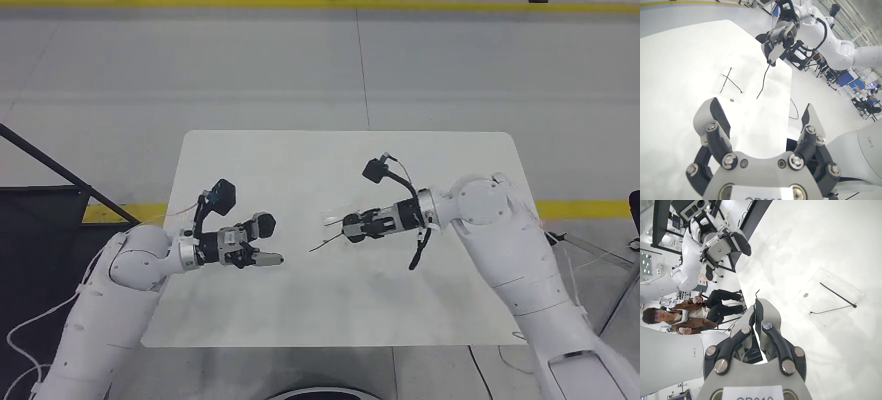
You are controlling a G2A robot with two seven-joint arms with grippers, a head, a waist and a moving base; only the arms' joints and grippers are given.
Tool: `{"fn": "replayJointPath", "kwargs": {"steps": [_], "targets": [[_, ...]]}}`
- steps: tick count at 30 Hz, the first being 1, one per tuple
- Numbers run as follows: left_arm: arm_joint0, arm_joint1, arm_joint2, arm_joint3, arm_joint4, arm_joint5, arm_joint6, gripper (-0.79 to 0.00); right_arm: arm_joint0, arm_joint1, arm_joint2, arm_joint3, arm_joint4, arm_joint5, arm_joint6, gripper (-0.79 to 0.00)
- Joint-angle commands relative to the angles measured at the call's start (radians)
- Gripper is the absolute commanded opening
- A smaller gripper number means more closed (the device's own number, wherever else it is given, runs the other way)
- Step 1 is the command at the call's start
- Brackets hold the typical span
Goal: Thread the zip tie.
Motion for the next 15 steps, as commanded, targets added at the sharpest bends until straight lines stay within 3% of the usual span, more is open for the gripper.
{"fn": "replayJointPath", "kwargs": {"steps": [1,9,15], "targets": [[-0.042,0.009,0.064,0.031,-0.018,-0.019,0.019,0.0,0.008,0.0,-0.015,-0.004,0.029,0.008,0.009,-0.785],[-0.168,0.072,0.29,0.072,-0.148,-0.08,0.081,0.0,0.053,0.017,-0.101,-0.025,0.152,0.015,0.016,-0.785],[-0.177,0.081,0.29,0.089,-0.159,-0.08,0.081,0.0,0.063,0.022,-0.12,-0.025,0.162,0.009,0.01,-0.785]]}}
